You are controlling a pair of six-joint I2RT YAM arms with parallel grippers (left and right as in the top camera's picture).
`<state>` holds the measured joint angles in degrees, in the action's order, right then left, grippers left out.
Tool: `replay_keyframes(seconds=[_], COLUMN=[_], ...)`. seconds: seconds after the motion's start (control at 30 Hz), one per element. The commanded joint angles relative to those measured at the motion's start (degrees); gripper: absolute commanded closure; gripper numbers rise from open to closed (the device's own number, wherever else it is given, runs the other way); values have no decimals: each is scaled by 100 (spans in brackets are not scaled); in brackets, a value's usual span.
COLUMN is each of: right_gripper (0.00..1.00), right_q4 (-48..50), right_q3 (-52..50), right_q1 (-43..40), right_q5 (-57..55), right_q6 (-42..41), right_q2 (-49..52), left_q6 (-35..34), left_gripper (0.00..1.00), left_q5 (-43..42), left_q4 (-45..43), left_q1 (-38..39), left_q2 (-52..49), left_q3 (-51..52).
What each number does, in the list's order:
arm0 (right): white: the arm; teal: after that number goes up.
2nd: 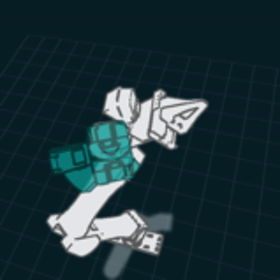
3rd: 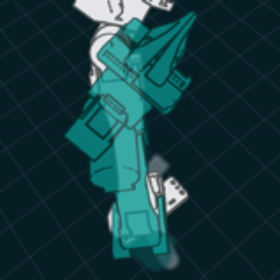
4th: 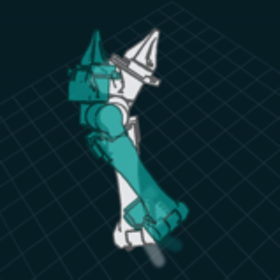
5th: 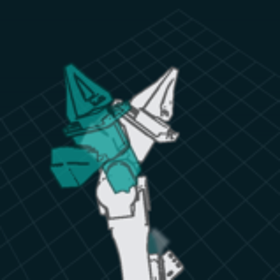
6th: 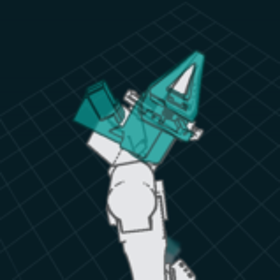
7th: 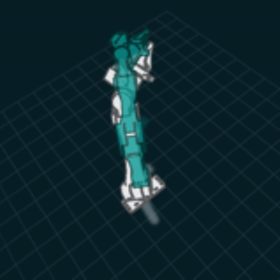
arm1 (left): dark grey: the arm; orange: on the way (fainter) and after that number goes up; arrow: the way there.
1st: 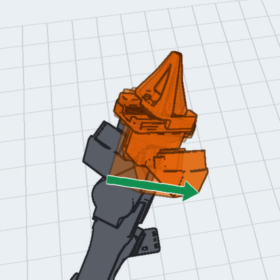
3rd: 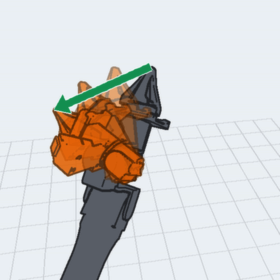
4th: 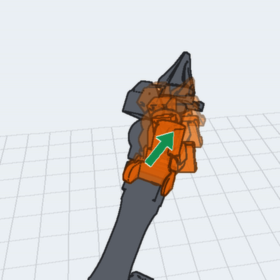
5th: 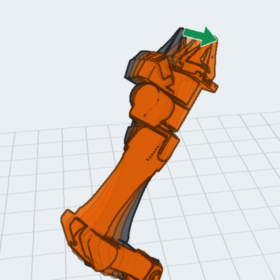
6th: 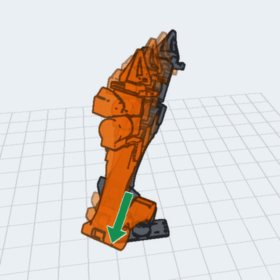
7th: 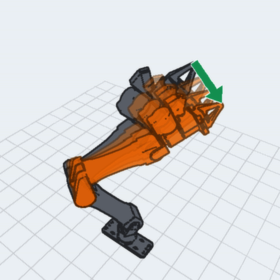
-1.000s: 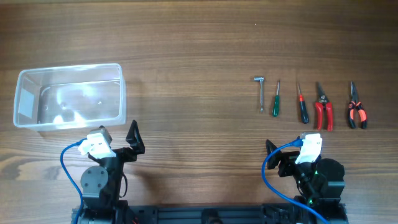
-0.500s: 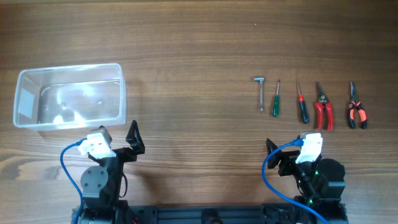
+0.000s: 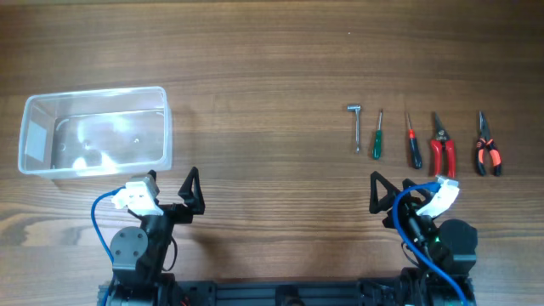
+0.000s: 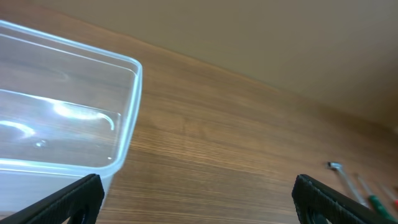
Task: Pack container
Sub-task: 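Move the left gripper over the clear plastic container and grasp its rim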
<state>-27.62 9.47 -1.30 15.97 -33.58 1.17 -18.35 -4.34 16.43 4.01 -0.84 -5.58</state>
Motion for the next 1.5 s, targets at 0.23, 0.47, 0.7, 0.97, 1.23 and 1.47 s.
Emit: replay_keyframes(seconds=[0.23, 0.47, 0.7, 0.97, 1.23, 1.47], right_gripper=[0, 0, 0, 0, 0, 0], right_q4=[417, -466, -1856, -2092, -2341, -2293], right_q3=[1646, 4111, 6334, 6476, 6476, 6476], right_q1=[-7, -24, -212, -608, -1410, -1432], right_q5=[-118, -435, -334, -979, -999, -1001], right_q6=[671, 1353, 1845, 2295, 2291, 2291], right_q2=[2634, 5228, 7108, 7597, 8013, 8137], left_q6=[-219, 645, 765, 765, 1250, 1515], left_gripper=[1, 0, 0, 0, 1, 1], left_q5=[-92, 282, 415, 483, 490, 706], left_q4=[315, 1812, 2885, 2935, 4199, 4118], left_q1=[-44, -44, -125, -131, -131, -131], left_q2=[-1705, -4487, -6526, -7176, -8338, -9578], left_q3=[-1827, -4566, -6695, -6804, -6806, -6806])
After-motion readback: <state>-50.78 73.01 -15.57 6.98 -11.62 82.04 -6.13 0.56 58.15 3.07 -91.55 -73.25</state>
